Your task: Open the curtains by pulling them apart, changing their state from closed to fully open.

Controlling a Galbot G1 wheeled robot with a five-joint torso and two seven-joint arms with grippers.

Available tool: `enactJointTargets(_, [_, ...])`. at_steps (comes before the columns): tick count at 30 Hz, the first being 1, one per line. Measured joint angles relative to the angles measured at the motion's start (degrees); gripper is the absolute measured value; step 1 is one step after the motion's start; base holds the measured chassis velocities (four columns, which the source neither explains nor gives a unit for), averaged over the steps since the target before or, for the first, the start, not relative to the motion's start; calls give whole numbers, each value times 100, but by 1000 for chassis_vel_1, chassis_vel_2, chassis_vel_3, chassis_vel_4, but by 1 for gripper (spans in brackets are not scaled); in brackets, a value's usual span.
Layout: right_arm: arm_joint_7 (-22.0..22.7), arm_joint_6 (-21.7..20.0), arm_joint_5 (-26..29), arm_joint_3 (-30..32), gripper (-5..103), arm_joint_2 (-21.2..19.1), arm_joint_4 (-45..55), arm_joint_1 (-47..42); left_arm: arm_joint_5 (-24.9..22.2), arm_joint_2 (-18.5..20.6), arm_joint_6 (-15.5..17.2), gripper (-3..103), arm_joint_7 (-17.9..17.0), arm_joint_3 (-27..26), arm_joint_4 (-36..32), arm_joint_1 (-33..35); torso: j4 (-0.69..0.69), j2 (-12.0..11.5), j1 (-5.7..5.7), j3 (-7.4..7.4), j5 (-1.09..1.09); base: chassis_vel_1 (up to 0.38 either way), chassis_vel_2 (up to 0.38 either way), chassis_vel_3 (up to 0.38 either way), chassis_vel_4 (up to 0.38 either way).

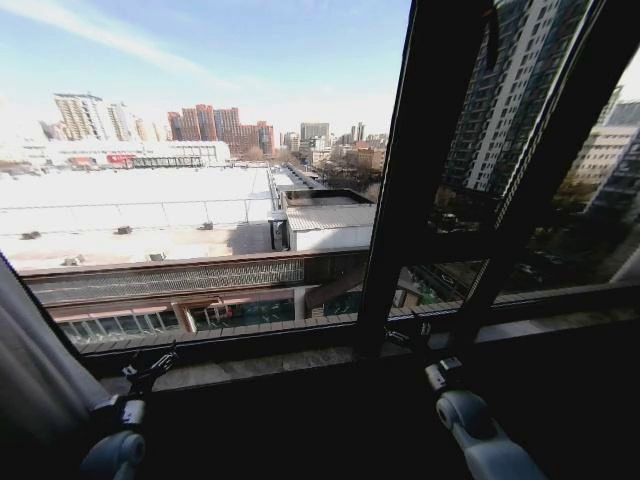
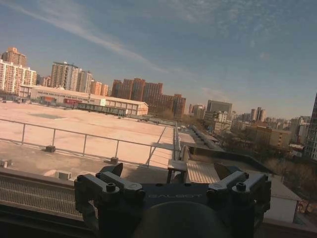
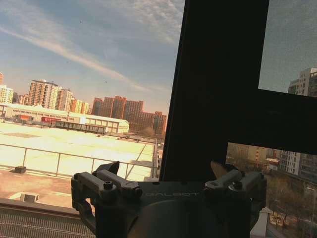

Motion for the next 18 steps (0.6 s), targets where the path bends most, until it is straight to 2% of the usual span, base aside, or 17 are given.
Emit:
enactJointTargets(8, [0,0,0,0,100,0,0,0,263,-38,-161,100,-194,115,-62,55,0,0,0,0,1,0,0,0,0])
enactJointTargets(18, [0,0,0,0,100,0,0,0,303,66,-213,100,-269,-29,-10,114,0,0,0,0,0,0,0,0,0])
